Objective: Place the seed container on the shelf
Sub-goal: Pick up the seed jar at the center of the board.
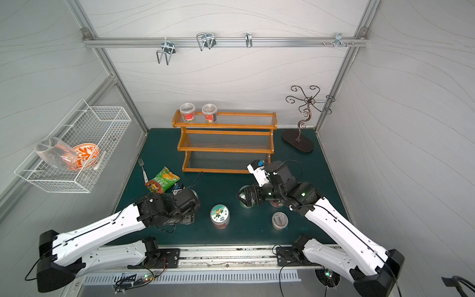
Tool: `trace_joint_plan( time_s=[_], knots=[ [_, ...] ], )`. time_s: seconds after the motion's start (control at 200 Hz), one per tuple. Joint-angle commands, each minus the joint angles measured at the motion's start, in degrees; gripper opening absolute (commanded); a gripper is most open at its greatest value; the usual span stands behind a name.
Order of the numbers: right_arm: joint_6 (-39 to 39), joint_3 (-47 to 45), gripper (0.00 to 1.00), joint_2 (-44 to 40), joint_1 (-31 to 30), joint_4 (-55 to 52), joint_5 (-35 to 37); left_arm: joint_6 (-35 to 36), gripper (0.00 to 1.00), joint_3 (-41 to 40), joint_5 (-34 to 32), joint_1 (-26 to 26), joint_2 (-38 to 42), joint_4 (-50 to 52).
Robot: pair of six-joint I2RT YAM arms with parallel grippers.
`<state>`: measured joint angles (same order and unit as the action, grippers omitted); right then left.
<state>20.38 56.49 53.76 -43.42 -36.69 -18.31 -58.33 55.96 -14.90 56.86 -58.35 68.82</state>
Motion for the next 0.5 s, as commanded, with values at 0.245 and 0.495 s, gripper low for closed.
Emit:
trace_joint_plan(
  time_s=[0.245, 0.495],
  knots=[
    [-6.5, -2.4, 0.99, -1.0, -1.7, 17.6, -5.2, 7.9, 0.65, 24.9, 4.7, 0.2, -8.5, 17.8],
    [-12.5, -3.9, 0.99, 3.6, -9.3, 27.0, -2.3, 11.0, 0.65, 35.8, 5.4, 0.2, -13.5, 19.8]
  ],
)
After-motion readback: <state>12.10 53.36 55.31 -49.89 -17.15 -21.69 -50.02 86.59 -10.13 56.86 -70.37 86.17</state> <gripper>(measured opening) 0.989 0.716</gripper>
